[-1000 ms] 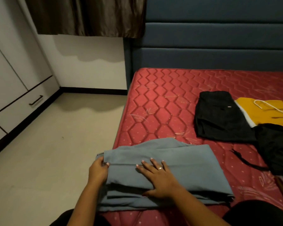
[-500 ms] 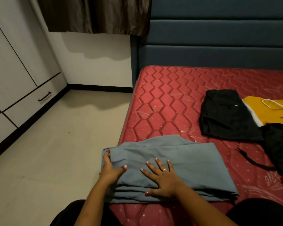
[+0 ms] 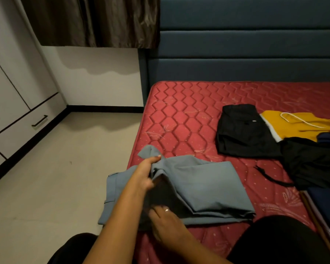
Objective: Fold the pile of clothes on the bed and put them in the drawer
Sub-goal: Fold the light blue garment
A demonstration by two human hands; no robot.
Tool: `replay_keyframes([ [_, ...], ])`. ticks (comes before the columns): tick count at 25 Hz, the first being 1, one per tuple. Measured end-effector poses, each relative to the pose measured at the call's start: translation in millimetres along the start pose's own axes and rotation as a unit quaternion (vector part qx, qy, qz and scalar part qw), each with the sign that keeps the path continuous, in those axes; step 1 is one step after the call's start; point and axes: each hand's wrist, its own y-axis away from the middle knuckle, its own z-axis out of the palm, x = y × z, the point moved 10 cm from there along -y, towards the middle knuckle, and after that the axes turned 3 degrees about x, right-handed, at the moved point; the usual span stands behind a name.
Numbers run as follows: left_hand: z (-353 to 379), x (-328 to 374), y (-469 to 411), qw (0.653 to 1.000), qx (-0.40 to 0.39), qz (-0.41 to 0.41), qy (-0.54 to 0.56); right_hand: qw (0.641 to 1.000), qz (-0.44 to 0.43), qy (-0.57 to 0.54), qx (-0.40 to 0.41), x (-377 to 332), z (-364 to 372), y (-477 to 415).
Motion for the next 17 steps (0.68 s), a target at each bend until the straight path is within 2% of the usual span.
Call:
replay_keyframes([
  [3,88.9,26.2,33.2,0.994,-0.096,0.050,0.023,0.980,0.188,0.031,0.056,99.7,-34.4,1.0],
  [6,155.1,43.9,55.1,0.977,-0.184,0.102,0.021,0.953,0.296,-0.063,-0.028,196.6,-57.7,28.2],
  [9,207.3,48.6,66.4,0.954,-0.247,0.167,0.007,0.923,0.383,-0.015,-0.032,272.3,-115.3,76.6],
  [12,232.9,21.6,47.3,0.953,-0.241,0.180,-0.044,0.857,0.512,-0.001,-0.047,334.1,-163.8,138.9],
  [14,231.9,-18.1,13.9,0.963,-0.199,0.153,-0.093,0.863,0.495,0.021,-0.100,348.7,-169.3,162.6],
  [15,223.8,-41.9,-5.9,0.970,-0.170,0.130,-0.117,0.880,0.454,0.067,-0.123,345.9,-173.0,162.3],
  [16,211.2,-68.0,-30.3,0.976,-0.136,0.101,-0.139,0.878,0.445,0.120,-0.131,345.1,-173.8,170.6],
  [17,199.5,-94.6,-49.7,0.980,-0.099,0.064,-0.163,0.869,0.467,0.107,-0.124,355.9,-171.7,183.2],
])
